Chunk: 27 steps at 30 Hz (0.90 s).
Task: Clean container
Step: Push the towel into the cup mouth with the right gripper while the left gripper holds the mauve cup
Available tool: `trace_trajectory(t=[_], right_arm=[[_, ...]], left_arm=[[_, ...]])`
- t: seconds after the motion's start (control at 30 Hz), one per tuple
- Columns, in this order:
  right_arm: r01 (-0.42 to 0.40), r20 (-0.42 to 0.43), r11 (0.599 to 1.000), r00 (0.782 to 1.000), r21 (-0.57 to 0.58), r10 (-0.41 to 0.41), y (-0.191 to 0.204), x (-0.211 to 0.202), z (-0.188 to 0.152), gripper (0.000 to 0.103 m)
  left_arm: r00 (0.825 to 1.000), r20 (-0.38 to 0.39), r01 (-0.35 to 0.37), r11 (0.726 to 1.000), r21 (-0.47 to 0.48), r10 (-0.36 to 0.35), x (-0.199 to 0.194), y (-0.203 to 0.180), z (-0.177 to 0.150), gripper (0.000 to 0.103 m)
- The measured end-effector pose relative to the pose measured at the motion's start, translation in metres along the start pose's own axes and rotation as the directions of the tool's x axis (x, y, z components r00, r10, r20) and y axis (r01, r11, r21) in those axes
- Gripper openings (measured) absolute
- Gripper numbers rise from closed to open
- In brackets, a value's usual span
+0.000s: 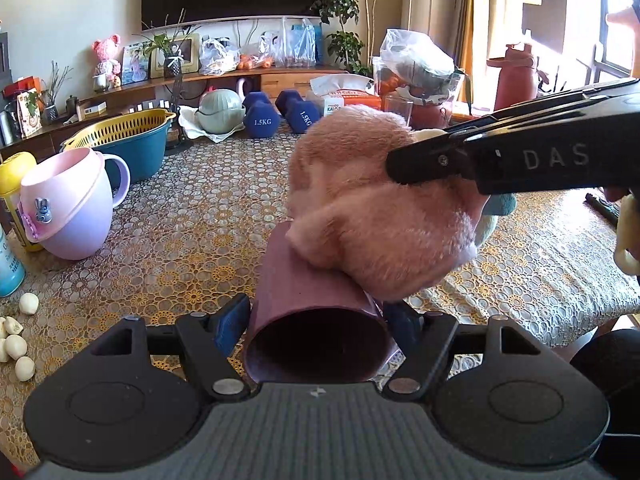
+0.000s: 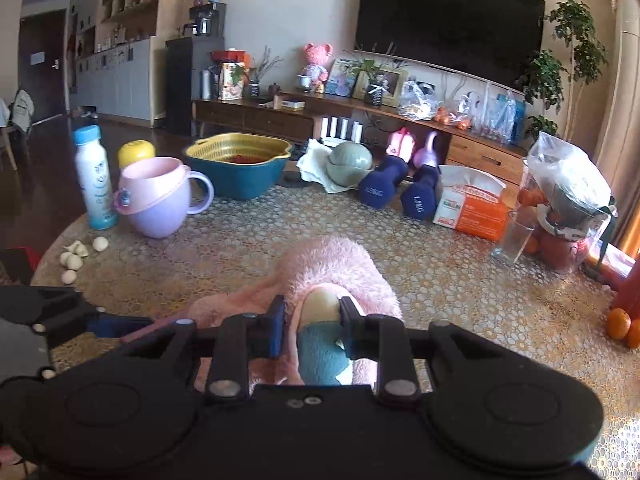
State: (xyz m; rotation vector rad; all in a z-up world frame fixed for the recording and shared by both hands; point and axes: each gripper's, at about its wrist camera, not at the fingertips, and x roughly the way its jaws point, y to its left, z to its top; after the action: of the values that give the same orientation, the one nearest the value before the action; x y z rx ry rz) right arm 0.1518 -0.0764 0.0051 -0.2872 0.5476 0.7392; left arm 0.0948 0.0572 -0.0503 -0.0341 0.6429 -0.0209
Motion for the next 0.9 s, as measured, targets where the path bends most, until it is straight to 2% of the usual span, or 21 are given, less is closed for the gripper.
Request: trace_trajectory(t=[0.1, 0.3, 0.53, 0.77, 0.9], right_arm=[[-0.064, -0.009, 0.997, 0.998, -0.052, 0.063, 0.019, -0.010, 0.000, 0.027], [-0.075, -0.024, 0.989, 0.997, -0.128, 0.073, 0.046, -0.003, 0.001, 0.032], [0.009, -0.010, 0.969, 1.000, -0.246, -0.012, 0.058, 0.016, -0.011, 0.045], [0.071, -0.030, 0.978, 0.996, -0.198, -0.079, 0.031, 0.038, -0.021, 0.037], [0.150, -0.009, 0.956, 0.987, -0.250, -0.157, 0.030, 0.048, -0.023, 0.035]], left_arm=[[1.000, -0.001, 0.001, 1.000, 0.018, 0.000, 0.000, -0.005, 0.000, 0.072], [1.000, -0.002, -0.001, 1.000, 0.024, 0.001, 0.000, -0.007, 0.000, 0.072], [1.000, -0.002, -0.003, 1.000, 0.030, 0.003, 0.000, -0.007, 0.000, 0.072], [1.000, 0.004, -0.003, 0.999, 0.048, 0.002, 0.000, -0.009, 0.000, 0.071], [1.000, 0.009, 0.005, 0.999, 0.052, -0.006, 0.001, -0.010, 0.003, 0.071]])
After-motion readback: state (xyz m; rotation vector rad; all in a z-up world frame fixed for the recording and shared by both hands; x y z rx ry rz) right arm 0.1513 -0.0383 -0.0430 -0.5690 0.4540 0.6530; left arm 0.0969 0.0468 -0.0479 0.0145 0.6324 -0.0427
